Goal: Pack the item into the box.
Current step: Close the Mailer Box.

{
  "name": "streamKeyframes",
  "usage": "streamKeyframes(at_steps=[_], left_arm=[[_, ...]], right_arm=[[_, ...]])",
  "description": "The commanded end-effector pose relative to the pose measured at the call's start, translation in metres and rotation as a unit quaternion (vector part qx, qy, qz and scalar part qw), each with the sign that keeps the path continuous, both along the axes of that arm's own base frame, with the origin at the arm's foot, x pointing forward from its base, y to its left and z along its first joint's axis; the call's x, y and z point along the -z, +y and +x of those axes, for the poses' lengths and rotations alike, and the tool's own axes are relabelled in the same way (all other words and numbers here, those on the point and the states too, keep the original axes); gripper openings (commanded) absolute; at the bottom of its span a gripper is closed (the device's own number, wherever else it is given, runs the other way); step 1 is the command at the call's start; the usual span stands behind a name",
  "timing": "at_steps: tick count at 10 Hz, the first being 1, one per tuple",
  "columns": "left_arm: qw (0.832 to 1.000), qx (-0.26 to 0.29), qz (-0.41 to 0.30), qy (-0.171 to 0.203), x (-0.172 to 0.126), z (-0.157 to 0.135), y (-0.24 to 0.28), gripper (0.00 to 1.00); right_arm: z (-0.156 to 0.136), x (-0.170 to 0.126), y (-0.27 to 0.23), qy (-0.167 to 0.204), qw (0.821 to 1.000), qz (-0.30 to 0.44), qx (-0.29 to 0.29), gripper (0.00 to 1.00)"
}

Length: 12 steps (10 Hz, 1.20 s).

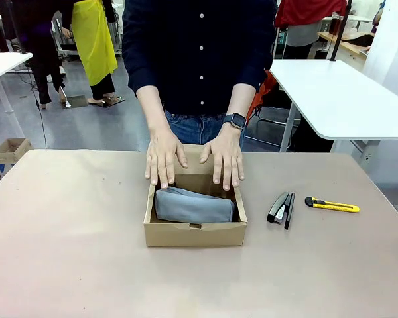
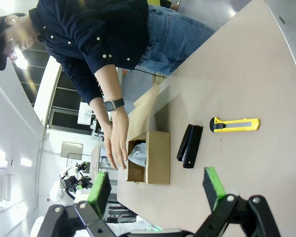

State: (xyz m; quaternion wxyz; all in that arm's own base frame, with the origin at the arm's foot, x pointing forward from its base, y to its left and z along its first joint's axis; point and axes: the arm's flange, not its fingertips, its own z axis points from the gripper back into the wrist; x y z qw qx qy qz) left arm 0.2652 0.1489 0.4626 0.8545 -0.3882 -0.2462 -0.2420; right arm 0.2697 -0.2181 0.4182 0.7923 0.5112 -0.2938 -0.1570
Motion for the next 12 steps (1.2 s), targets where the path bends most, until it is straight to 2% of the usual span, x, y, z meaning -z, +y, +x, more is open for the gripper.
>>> streamKeyframes(at_steps=[1, 2, 3, 4, 5, 6, 7, 8, 9, 10, 11, 12], left_arm=[[1.000, -0.002, -0.003, 0.001, 0.000, -0.001, -0.001, 1.00], [1.000, 0.000, 0.000, 0.000, 0.000, 0.000, 0.000, 1.00], [0.997, 0.039, -0.045, 0.042, -0.003, 0.020, -0.020, 1.00], [0.993, 0.030, -0.075, 0.091, -0.003, 0.043, -0.045, 1.00], [0.983, 0.001, -0.082, 0.167, -0.001, 0.068, -0.072, 1.00], [0.974, 0.010, -0.099, 0.205, 0.004, 0.092, -0.101, 1.00], [0.966, 0.029, -0.105, 0.235, 0.014, 0.108, -0.123, 1.00], [0.956, 0.031, -0.130, 0.260, 0.029, 0.122, -0.141, 1.00], [0.947, 0.020, -0.144, 0.286, 0.046, 0.136, -0.150, 1.00], [0.938, 0.049, -0.116, 0.323, 0.050, 0.138, -0.124, 1.00], [0.954, 0.038, -0.125, 0.269, 0.043, 0.123, -0.160, 1.00], [0.954, 0.038, -0.125, 0.269, 0.043, 0.123, -0.160, 1.00]], right_arm=[[0.002, 0.000, -0.001, -0.021, 1.000, 0.002, 0.002, 1.00], [0.000, 0.000, 0.000, 0.000, 1.000, 0.000, 0.000, 1.00], [0.023, -0.001, 0.023, 0.052, 0.998, 0.029, 0.000, 1.00], [0.050, -0.001, 0.056, 0.063, 0.997, 0.017, 0.029, 1.00], [0.077, 0.001, 0.098, 0.062, 0.998, 0.009, 0.016, 1.00], [0.101, 0.008, 0.150, 0.046, 0.998, 0.007, 0.031, 1.00], [0.109, 0.016, 0.190, 0.041, 0.999, 0.019, -0.013, 1.00], [0.108, 0.021, 0.215, 0.056, 0.995, 0.041, -0.075, 1.00], [0.105, 0.027, 0.226, 0.075, 0.989, 0.022, -0.123, 1.00], [0.118, 0.004, 0.194, 0.060, 0.997, 0.028, -0.039, 1.00], [0.118, 0.004, 0.194, 0.060, 0.997, 0.028, -0.039, 1.00], [0.118, 0.004, 0.194, 0.060, 0.997, 0.028, -0.039, 1.00]])
